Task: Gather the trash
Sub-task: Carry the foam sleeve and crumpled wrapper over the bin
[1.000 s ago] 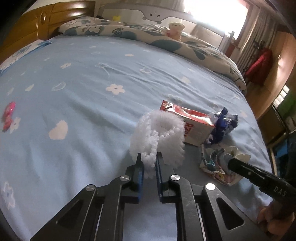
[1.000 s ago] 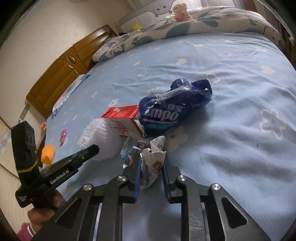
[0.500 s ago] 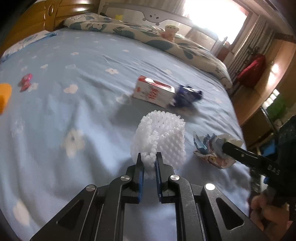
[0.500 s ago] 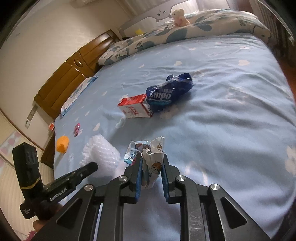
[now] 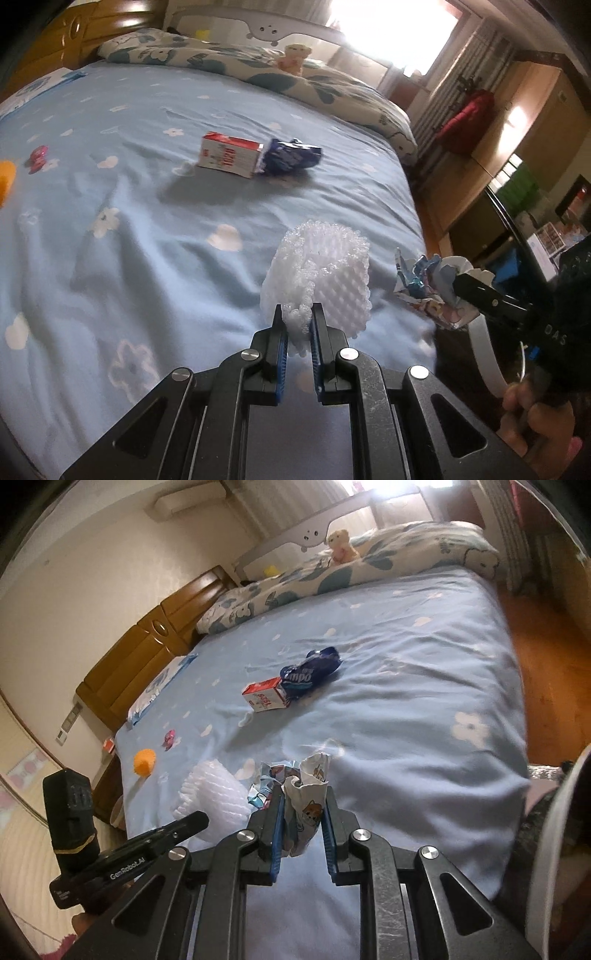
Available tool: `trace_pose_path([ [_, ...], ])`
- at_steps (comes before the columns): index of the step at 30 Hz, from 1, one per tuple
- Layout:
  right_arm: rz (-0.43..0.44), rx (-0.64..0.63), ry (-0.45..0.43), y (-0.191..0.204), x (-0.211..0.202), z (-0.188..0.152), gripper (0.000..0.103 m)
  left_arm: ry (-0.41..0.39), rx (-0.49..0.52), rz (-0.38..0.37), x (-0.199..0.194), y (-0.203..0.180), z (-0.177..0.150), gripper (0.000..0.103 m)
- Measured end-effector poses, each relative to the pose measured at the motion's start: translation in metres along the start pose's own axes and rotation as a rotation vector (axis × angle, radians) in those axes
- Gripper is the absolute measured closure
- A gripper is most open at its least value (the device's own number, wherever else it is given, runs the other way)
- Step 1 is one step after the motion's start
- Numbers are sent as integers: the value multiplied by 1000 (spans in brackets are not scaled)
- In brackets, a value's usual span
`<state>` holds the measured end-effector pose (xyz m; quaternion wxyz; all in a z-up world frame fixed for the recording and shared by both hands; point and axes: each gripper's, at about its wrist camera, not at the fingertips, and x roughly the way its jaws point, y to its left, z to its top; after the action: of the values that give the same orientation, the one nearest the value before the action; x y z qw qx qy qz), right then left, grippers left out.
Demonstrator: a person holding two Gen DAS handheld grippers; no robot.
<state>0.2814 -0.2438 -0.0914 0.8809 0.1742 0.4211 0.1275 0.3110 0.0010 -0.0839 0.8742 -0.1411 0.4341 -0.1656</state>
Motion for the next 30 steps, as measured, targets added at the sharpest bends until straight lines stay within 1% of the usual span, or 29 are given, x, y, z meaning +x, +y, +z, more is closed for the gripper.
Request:
trace_pose_path([
  [4,-6,-4,-25,-5,-22,-8,85,5,29,-10,-9,-16,-9,93],
  [11,-23,37,-67,-29,-59,-25,85,22,92,-39,-17,-48,-21,94],
  [14,-39,49,-84,-38,-73,-29,85,38,121,-68,-14,-64,-23,94],
  [18,-84,49,-110,-51,-91,-33,85,52,173,-94,-9,-86,-24,94],
  [23,-114,85,-138,-71,-112,-40,85,72,231,-129,-2,-112,-25,93],
  [30,-165,129,-173,-98,-138,-47,85,101,274,-172,14,-146,-27,93],
])
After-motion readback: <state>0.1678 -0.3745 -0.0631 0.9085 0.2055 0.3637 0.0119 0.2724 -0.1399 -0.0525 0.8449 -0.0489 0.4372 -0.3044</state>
